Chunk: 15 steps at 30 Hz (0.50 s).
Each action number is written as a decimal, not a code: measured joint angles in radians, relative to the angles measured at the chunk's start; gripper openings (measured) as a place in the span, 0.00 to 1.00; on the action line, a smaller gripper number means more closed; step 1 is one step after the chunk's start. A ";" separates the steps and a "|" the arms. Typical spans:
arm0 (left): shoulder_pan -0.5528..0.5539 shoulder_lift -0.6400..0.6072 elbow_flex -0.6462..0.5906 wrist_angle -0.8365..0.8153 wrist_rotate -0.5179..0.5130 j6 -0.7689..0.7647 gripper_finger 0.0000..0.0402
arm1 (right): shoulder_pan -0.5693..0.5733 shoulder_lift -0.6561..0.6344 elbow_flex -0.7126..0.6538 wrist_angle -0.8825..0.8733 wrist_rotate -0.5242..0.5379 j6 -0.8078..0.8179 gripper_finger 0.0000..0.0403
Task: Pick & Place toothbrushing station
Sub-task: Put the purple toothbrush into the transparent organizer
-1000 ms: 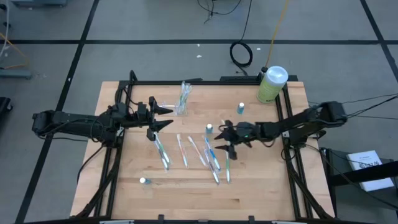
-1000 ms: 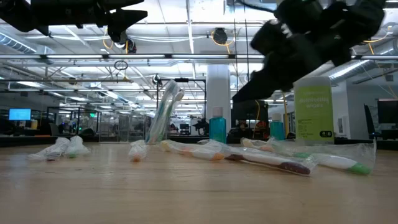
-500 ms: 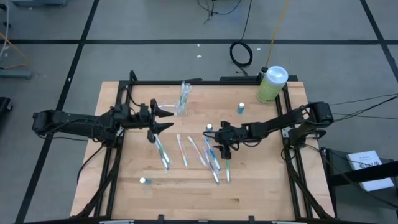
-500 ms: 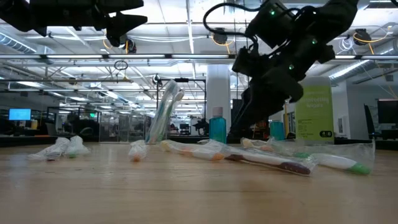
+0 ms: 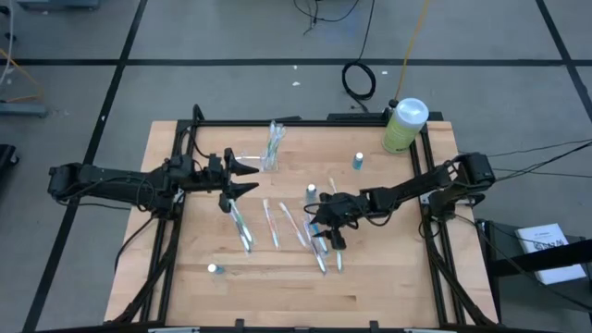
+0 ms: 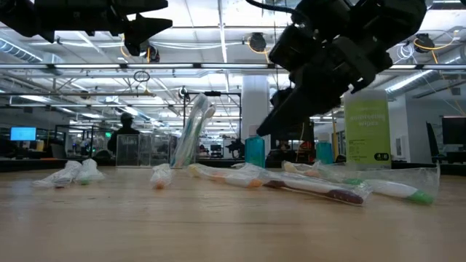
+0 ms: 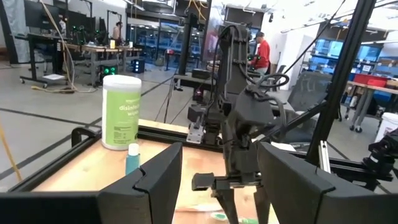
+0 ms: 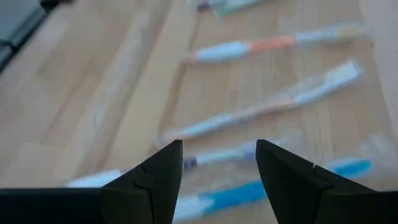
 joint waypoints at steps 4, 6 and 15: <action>-0.002 0.012 0.000 0.005 -0.006 -0.012 0.54 | 0.002 0.052 -0.001 0.010 0.020 -0.002 0.49; -0.002 0.023 0.000 -0.001 -0.006 -0.017 0.54 | 0.001 0.082 0.014 0.021 0.034 0.005 0.49; -0.002 0.084 0.000 0.069 -0.007 -0.018 0.54 | 0.002 0.164 0.093 -0.028 0.031 0.040 0.49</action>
